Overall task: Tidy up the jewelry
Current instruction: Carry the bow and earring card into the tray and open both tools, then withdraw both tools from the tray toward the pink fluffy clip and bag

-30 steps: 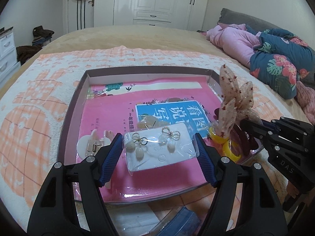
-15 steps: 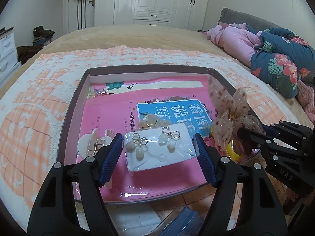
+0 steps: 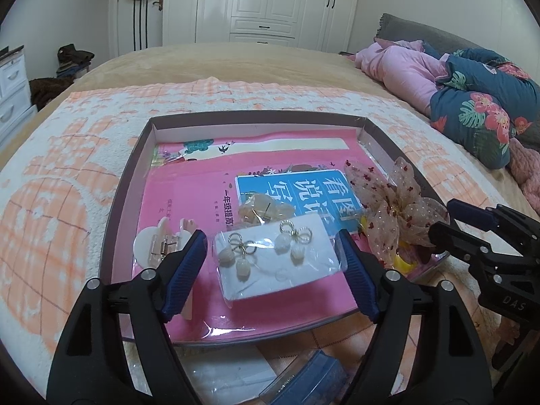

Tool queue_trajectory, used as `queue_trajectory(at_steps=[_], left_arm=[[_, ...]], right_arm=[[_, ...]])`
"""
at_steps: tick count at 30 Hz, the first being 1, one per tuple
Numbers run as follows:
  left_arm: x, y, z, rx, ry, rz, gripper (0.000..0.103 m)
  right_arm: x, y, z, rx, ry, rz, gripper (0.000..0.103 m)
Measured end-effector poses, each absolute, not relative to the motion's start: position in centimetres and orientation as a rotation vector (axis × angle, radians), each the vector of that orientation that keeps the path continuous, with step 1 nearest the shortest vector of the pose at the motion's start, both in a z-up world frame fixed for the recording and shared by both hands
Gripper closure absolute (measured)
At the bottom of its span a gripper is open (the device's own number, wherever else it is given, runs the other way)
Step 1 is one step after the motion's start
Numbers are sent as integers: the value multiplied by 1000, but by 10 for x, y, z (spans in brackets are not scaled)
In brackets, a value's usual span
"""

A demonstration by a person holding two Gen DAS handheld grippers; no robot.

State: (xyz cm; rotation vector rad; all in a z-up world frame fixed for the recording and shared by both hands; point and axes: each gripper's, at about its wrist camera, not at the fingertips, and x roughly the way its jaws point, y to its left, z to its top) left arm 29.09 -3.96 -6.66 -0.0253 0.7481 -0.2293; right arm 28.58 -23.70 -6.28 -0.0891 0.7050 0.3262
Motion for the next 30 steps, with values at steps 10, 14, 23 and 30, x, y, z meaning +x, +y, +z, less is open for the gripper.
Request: queue_trajectory(at_steps=[10, 14, 23, 30], left_arm=[[285, -35, -63, -37, 739, -217, 24], [281, -31, -58, -50, 724, -212, 20], [266, -20, -39, -88, 672, -191, 12], [255, -8, -31, -110, 649, -168, 12]], right_arm=[[272, -243, -54, -87, 670, 310, 35], [269, -244, -51, -83, 663, 307, 31], [259, -244, -44, -83, 636, 308, 25], [251, -242, -41, -77, 617, 320, 24]])
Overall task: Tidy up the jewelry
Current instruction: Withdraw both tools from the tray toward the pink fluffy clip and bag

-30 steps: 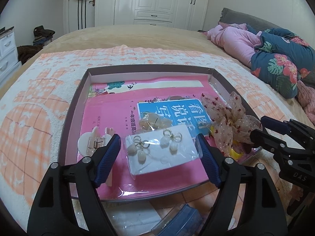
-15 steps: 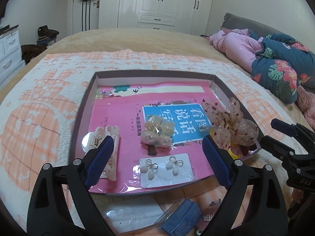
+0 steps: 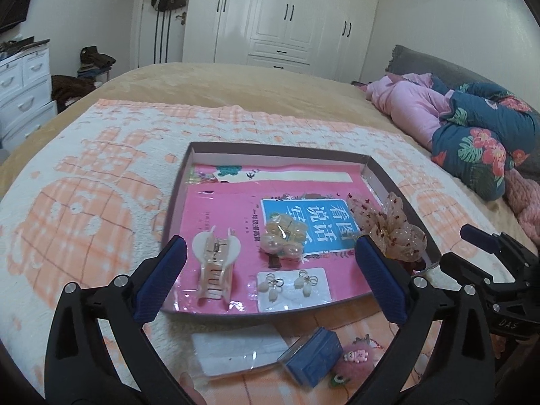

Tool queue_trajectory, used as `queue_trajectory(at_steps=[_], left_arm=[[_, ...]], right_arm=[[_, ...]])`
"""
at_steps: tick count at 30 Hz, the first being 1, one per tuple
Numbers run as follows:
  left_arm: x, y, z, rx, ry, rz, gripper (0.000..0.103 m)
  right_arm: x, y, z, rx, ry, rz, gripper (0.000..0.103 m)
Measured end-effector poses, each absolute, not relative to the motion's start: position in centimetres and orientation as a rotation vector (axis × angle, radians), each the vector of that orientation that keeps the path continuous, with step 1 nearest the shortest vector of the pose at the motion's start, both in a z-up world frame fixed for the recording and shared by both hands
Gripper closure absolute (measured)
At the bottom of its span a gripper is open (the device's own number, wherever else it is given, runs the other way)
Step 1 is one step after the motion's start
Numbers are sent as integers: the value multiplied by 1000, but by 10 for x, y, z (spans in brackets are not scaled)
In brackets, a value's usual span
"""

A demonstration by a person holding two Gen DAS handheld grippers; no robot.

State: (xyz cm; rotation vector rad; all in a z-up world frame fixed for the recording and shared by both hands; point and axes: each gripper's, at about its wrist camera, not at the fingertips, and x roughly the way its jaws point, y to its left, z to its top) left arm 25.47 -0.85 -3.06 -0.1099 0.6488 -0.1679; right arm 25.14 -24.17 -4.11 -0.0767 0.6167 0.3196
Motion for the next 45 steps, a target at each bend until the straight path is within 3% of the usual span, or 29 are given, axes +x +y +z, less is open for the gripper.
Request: queue_trajectory(at_steps=[45], left_arm=[[189, 38, -24, -105, 631, -64, 12]], right_arm=[[190, -192, -46, -159, 596, 458, 20]])
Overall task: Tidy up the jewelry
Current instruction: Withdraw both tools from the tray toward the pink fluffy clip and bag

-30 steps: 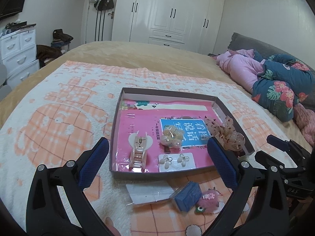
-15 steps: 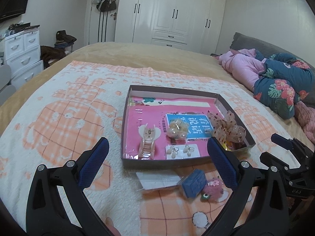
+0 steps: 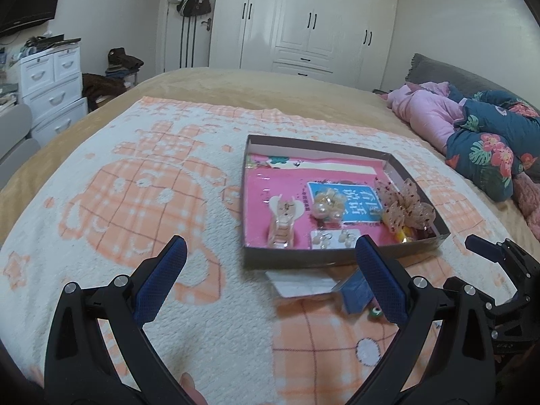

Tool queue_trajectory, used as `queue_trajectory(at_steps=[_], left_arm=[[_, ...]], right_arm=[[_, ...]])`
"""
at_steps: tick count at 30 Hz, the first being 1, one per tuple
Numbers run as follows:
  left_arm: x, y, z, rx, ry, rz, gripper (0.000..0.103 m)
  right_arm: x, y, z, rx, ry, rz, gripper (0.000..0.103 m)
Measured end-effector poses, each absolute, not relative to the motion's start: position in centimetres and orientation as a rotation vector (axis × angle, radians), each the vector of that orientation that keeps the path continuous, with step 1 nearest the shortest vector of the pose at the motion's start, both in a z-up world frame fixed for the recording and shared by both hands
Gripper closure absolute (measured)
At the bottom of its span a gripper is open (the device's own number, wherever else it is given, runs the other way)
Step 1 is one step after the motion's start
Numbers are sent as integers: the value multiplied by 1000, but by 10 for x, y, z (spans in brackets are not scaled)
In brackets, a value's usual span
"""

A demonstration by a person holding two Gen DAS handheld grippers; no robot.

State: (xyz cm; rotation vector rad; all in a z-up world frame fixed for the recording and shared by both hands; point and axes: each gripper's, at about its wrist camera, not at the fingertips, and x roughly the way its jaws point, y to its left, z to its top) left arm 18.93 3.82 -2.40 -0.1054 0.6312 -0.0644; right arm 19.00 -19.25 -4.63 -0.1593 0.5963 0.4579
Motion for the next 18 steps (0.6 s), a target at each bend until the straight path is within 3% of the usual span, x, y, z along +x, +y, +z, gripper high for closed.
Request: queue_trajectory(at_steps=[18], left_arm=[[177, 57, -45, -82, 706, -24, 12]], right_arm=[[182, -160, -66, -234, 653, 533, 20]])
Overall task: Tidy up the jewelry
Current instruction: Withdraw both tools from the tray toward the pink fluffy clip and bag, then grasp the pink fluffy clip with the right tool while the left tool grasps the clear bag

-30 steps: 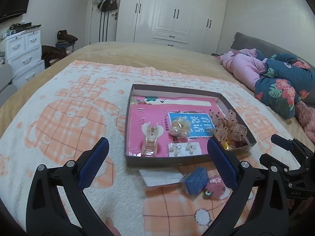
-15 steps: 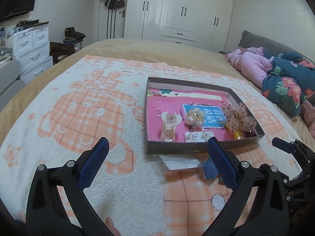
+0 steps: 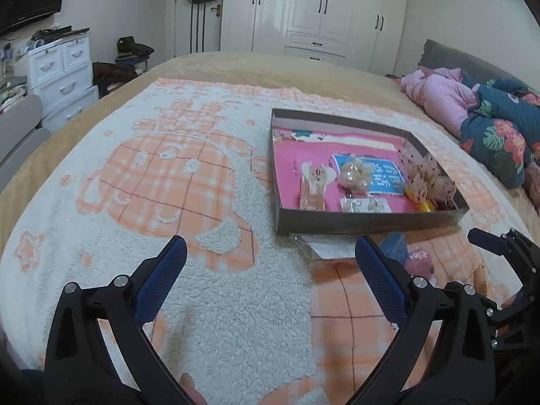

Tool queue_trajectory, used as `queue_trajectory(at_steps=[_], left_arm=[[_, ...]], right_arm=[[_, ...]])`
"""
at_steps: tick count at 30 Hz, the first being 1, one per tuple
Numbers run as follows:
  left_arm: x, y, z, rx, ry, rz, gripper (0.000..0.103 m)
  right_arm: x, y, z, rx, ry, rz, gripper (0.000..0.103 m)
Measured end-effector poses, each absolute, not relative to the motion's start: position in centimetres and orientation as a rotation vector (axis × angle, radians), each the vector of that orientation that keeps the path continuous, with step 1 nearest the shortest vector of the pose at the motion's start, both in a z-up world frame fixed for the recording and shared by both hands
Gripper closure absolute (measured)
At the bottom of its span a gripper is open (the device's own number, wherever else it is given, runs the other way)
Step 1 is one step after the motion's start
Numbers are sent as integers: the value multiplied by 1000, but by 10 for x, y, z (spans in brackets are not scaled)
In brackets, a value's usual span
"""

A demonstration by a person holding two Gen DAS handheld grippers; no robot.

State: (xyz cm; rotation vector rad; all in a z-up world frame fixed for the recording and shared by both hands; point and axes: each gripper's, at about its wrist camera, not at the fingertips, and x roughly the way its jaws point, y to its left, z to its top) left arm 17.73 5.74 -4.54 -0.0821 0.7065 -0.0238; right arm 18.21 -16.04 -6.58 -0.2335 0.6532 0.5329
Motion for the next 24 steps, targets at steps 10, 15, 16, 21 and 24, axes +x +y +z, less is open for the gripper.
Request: queue_trajectory(at_steps=[10, 15, 16, 21, 24], left_arm=[[191, 55, -69, -146, 792, -99, 17], [200, 56, -80, -254, 840, -160, 32], [202, 57, -82, -272, 848, -168, 34], [210, 58, -86, -343, 862, -197, 41], [214, 57, -88, -370, 870, -213, 44]], right_arm=[[194, -151, -82, -263, 701, 517, 20], [197, -147, -87, -278, 710, 506, 20], [197, -146, -88, -282, 712, 505, 20], [202, -141, -92, -294, 722, 496, 20], [206, -139, -94, -289, 732, 496, 21]])
